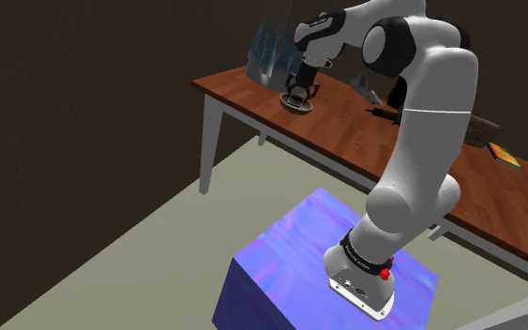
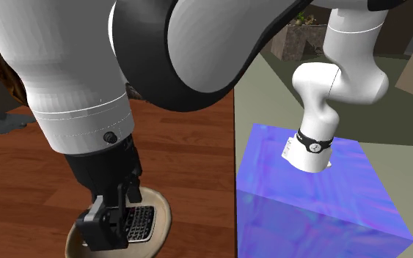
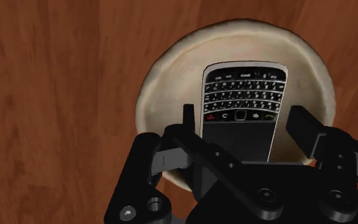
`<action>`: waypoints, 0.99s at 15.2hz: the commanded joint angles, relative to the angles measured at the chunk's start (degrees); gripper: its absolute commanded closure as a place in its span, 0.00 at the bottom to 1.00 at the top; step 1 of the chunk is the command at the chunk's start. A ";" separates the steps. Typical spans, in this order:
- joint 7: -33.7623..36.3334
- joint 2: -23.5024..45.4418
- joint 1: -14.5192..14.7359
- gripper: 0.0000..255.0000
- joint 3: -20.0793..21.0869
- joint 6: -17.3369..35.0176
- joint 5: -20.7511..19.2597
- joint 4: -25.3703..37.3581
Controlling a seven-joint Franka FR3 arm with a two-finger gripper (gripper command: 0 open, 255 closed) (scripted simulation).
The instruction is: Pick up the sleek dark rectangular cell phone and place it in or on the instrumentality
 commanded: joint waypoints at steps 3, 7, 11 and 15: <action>0.00 0.00 0.00 0.00 0.00 0.00 0.00 0.00; 0.35 -1.12 -0.05 0.00 -0.27 -3.30 -0.50 2.25; 0.62 -1.87 -0.15 0.00 -0.47 -6.35 -0.87 4.60; 0.62 -1.87 -0.15 0.00 -0.47 -6.36 -0.86 4.61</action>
